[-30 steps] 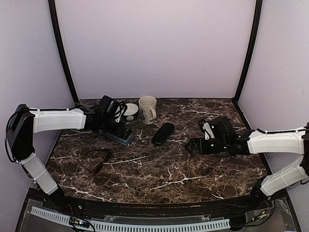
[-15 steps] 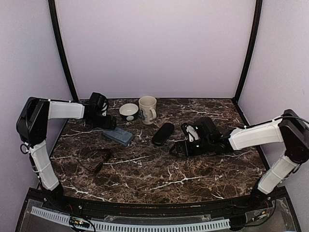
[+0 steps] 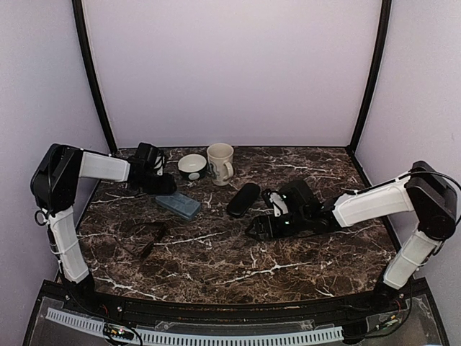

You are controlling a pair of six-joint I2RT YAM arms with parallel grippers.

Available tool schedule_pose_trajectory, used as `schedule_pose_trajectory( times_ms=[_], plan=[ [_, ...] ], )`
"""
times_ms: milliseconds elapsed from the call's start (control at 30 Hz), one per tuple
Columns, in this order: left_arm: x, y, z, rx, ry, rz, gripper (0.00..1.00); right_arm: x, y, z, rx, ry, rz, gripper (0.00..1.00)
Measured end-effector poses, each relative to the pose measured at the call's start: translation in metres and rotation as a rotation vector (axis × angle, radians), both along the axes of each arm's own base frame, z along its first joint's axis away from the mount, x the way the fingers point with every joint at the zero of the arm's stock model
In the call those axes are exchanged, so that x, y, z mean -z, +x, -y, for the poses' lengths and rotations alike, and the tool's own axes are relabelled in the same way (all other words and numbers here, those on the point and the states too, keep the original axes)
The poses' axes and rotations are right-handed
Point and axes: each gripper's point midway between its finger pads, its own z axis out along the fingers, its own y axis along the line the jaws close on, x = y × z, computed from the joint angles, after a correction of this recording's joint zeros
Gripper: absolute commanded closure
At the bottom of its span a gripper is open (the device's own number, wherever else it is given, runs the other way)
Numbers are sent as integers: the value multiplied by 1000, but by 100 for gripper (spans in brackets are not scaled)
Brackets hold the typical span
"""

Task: Organize the sunglasses
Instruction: Move the sunglasses case to the center of the board, then pick up the sunglasses case from the center of the board.

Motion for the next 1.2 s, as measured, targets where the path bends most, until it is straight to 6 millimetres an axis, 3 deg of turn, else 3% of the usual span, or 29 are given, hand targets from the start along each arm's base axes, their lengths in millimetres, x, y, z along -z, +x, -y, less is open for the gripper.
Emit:
schedule_pose_trajectory(
  times_ms=[233, 433, 600, 700, 800, 867, 1000, 1200],
  plan=[
    [1, -37, 30, 57, -48, -2, 47, 3, 1, 4, 15, -23, 2, 2],
    [4, -80, 80, 139, -110, -27, 48, 3, 1, 11, 16, -56, 29, 2],
    [6, -121, 123, 186, -187, -67, 48, -16, -3, 16, -5, -41, 98, 0],
    [7, -151, 153, 240, -224, -107, 48, -24, -13, 10, -41, -41, 140, 0],
    [6, -179, 169, 284, -264, -158, 48, -26, -27, -1, -96, -51, 172, 0],
    [6, -192, 171, 293, -286, -189, 41, -24, -38, -7, -135, -65, 183, 0],
    [-8, -197, 162, 274, -303, -180, 26, -18, -55, -25, -210, -105, 192, 0],
    [-58, -182, 151, 262, -292, -16, 16, -10, -80, -55, -293, -153, 203, 0]
  ],
)
